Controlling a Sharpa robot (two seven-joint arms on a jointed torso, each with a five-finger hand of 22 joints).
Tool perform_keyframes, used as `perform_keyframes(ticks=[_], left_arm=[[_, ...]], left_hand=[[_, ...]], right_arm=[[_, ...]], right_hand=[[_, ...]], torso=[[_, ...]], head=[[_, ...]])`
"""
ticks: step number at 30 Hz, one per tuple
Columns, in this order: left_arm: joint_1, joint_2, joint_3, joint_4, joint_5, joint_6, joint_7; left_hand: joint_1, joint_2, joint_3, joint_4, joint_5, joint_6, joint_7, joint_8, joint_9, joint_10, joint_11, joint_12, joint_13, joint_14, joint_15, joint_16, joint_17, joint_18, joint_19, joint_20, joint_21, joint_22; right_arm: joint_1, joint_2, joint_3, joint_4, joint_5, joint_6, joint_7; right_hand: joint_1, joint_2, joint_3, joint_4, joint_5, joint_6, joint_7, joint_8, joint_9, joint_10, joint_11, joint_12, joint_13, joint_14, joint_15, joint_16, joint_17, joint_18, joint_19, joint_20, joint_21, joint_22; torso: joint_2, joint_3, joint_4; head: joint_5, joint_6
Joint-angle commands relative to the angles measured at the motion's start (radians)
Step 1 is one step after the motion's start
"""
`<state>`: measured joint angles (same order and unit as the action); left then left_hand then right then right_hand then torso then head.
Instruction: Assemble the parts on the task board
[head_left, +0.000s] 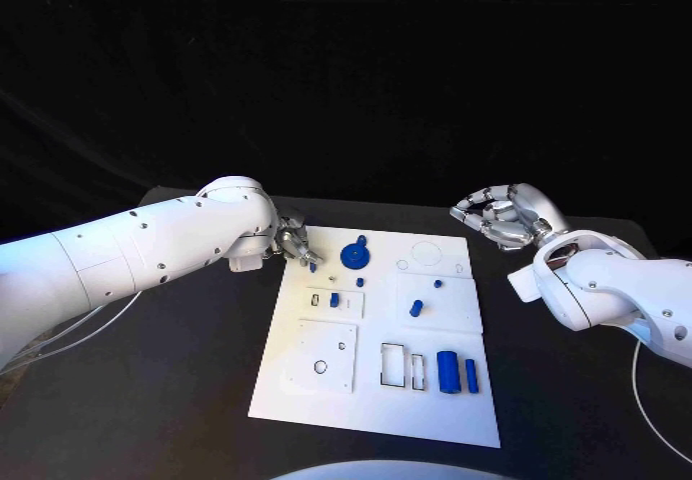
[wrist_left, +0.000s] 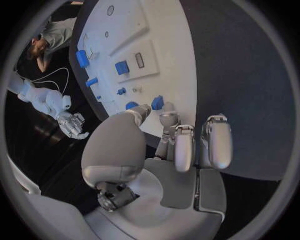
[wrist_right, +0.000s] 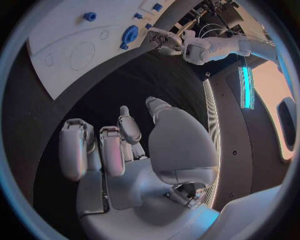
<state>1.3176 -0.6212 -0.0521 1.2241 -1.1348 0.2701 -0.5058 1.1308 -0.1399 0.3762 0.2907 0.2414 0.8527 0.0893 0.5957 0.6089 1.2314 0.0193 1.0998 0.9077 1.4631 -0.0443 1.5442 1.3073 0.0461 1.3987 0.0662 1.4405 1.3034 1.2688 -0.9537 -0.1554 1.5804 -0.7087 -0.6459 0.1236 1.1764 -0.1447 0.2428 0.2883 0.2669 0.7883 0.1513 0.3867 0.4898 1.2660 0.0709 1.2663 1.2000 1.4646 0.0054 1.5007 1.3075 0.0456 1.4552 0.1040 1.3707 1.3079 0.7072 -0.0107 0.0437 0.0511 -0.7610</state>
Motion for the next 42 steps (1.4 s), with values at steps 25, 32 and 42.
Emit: perform_keyframes(ticks=[25,32,42], left_arm=[[0.000,-0.012,0.002,0.009,0.150,-0.057,0.011],[0.000,-0.062,0.006,0.066,0.211,-0.099,0.011],[-0.003,-0.150,0.009,0.213,0.244,-0.165,0.021]], left_hand=[[0.247,0.001,0.247,-0.051,0.000,-0.004,-0.024,0.113,0.060,0.039,-0.028,0.018,0.005,0.094,-0.019,0.003,0.217,0.010,0.018,-0.017,0.012,0.028],[0.245,-0.005,0.268,-0.055,0.000,-0.005,-0.024,0.124,0.070,0.048,-0.028,0.025,0.013,0.093,-0.021,0.002,0.213,0.009,0.021,-0.018,0.014,0.033],[0.235,-0.028,0.306,-0.063,0.003,0.000,-0.030,0.140,0.084,0.070,-0.034,0.047,0.038,0.094,-0.025,0.003,0.215,0.005,0.033,-0.021,0.023,0.051]], right_arm=[[-0.002,0.002,0.000,-0.003,-0.004,0.014,0.002],[-0.003,0.001,0.000,-0.004,-0.004,0.014,0.002],[-0.003,-0.001,0.000,-0.006,-0.004,0.017,0.001]], right_hand=[[0.007,0.014,-0.015,-0.001,0.041,-0.008,0.002,0.011,0.000,-0.008,0.000,-0.004,-0.001,0.065,-0.008,-0.006,0.085,0.008,-0.008,-0.001,-0.006,0.126],[0.007,0.014,-0.015,-0.001,0.041,-0.008,0.002,0.011,0.000,-0.008,0.000,-0.004,-0.001,0.065,-0.008,-0.006,0.085,0.008,-0.008,-0.001,-0.006,0.126],[0.006,0.015,-0.016,-0.001,0.044,-0.008,0.002,0.011,0.000,-0.008,0.000,-0.004,-0.002,0.065,-0.008,-0.006,0.084,0.008,-0.008,-0.001,-0.007,0.126]], torso=[[-0.001,0.0014,-0.0008],[-0.004,0.0021,0.0020],[-0.004,0.0011,0.0032]], head=[[-0.001,-0.006],[-0.001,-0.004],[0.000,-0.006]])
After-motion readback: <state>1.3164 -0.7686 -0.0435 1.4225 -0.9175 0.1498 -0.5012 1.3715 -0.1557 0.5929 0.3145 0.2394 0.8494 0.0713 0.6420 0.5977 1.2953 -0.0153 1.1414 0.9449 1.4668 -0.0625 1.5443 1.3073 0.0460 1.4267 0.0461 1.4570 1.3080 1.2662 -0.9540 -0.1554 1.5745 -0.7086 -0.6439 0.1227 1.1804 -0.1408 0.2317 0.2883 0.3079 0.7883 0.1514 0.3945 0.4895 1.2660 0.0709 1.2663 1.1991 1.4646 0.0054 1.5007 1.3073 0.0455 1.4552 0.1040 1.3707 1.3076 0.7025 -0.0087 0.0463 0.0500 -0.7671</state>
